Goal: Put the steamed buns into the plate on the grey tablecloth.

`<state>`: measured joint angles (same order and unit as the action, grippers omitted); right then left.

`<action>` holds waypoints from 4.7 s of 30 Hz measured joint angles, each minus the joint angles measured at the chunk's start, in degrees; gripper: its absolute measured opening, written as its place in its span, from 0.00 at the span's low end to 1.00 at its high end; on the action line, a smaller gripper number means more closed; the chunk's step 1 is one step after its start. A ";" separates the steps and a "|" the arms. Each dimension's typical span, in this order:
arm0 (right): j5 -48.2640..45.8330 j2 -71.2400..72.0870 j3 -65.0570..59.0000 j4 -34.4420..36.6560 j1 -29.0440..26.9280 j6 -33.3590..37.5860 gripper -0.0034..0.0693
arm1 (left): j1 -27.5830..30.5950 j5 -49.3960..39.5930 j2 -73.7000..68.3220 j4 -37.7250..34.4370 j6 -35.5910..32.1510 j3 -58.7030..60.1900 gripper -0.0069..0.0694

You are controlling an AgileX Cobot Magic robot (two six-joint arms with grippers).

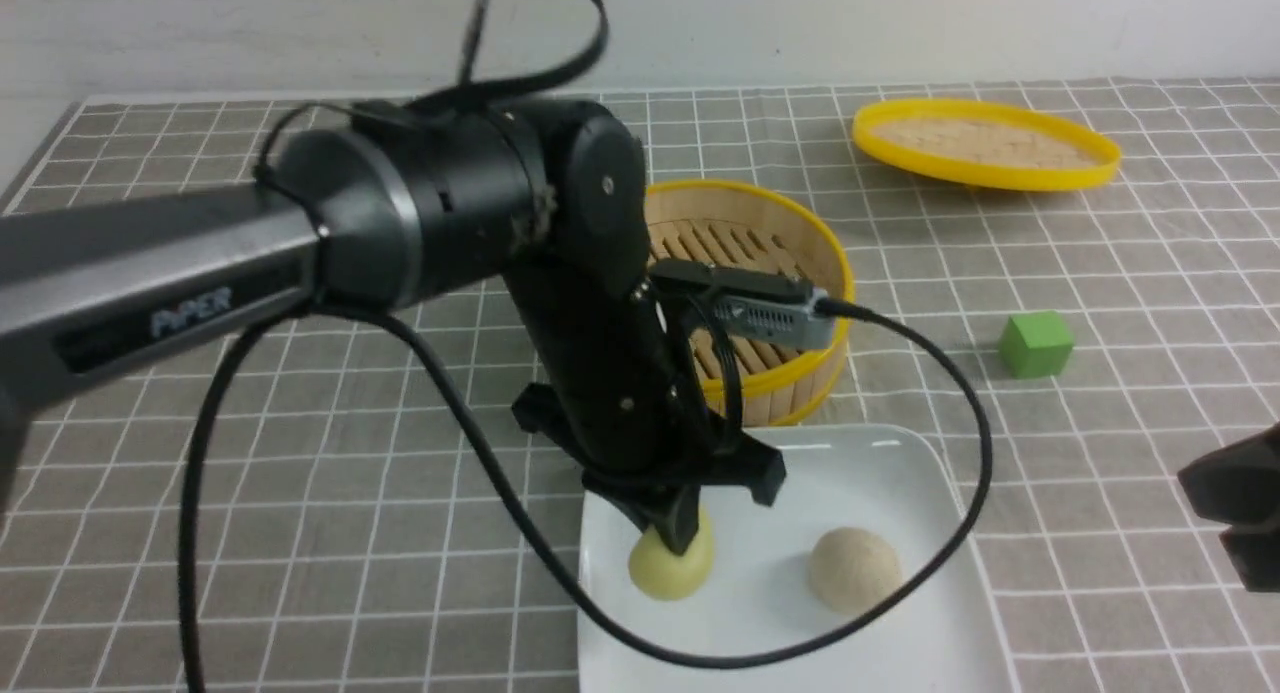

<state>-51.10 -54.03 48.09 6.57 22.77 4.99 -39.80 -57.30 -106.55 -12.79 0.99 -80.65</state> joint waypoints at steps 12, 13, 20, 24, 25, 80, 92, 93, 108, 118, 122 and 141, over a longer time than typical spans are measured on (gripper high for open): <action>-7.00 8.51 0.00 -0.07 0.00 -0.69 0.10 | -1.59 8.88 -2.12 -0.78 0.04 0.04 0.47; -7.00 8.89 0.00 -0.07 0.00 -0.84 0.10 | -1.59 8.88 -2.12 -0.84 0.04 0.04 0.48; -16.88 24.10 0.00 -3.17 0.00 -6.55 0.11 | -1.65 9.21 -2.12 -1.06 0.13 0.04 0.67; -20.69 33.43 0.00 -5.58 0.00 -13.92 0.11 | -1.65 9.55 -2.12 -1.06 0.17 0.04 0.68; -20.77 35.92 -0.28 -6.57 0.00 -15.47 0.11 | -1.65 9.57 -2.12 -1.06 0.17 0.04 0.68; 18.73 50.75 -32.57 -12.67 -4.96 -17.71 0.05 | -1.65 10.13 0.40 1.69 0.19 -5.19 0.11; 23.57 54.73 -44.44 -12.67 -19.06 -17.71 0.06 | -1.65 9.72 3.07 1.72 0.19 -5.19 0.11; 23.63 54.73 -45.34 -12.71 -20.15 -17.71 0.06 | -1.65 9.18 4.37 1.94 0.19 -5.19 0.11; 27.76 54.73 -49.04 -13.08 -23.58 -17.75 0.08 | -1.65 -9.08 31.39 14.06 1.73 -5.19 0.12; 27.76 54.73 -49.04 -13.08 -23.58 -17.76 0.11 | -1.65 -3.15 56.05 21.43 14.95 17.12 0.12; 27.76 54.73 -49.04 -13.08 -23.58 -17.76 0.11 | -1.65 7.22 66.99 19.88 21.57 33.71 0.12; 27.76 54.73 -49.04 -13.08 -23.58 -17.76 0.14 | -1.65 40.04 84.45 20.11 33.46 58.42 0.14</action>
<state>-23.34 0.70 -0.95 -6.50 -0.82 -12.77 -41.45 -17.26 -22.10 7.31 34.44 -22.23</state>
